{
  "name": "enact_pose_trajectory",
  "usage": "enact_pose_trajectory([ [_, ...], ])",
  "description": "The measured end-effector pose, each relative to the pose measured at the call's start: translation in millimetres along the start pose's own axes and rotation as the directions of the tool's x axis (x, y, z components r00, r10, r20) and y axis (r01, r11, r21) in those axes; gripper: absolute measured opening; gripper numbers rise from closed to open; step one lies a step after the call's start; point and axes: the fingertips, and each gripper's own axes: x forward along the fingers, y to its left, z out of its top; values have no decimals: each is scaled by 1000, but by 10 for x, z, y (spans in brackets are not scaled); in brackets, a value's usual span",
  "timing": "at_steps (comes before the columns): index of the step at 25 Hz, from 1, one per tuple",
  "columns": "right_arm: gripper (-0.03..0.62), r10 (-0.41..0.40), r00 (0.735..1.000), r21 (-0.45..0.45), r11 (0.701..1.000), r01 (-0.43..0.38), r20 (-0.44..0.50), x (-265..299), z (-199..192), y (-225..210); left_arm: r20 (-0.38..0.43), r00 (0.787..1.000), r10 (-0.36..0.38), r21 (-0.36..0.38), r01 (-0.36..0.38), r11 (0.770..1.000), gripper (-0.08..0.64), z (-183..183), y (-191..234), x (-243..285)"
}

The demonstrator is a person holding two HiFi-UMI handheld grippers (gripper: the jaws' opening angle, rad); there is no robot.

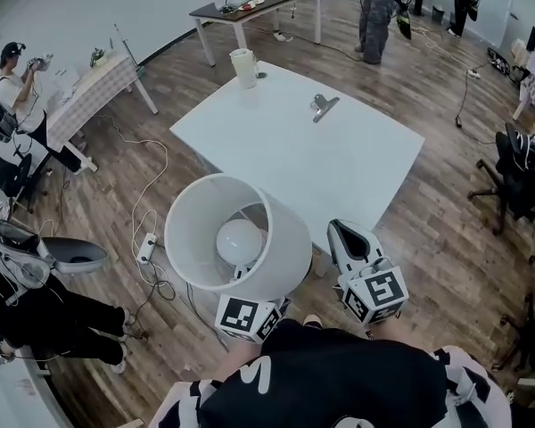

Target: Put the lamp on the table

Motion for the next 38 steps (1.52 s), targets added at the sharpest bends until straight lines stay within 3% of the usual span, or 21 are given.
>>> enact_pose_trajectory([
  [15, 20, 30, 999, 19, 999, -30, -11, 243, -77, -98, -15, 1000, 21, 0, -21, 1000, 80, -62, 146, 169],
  [28, 20, -44, 999, 20, 999, 44, -21, 1255, -37, -538, -26, 997, -69, -4, 69, 998, 80, -22, 931, 1050],
  [38, 20, -131, 991, 42, 990, 132, -24, 2158, 15, -889, -68, 982, -176, -3, 176, 984, 80, -10, 1603, 1829],
])
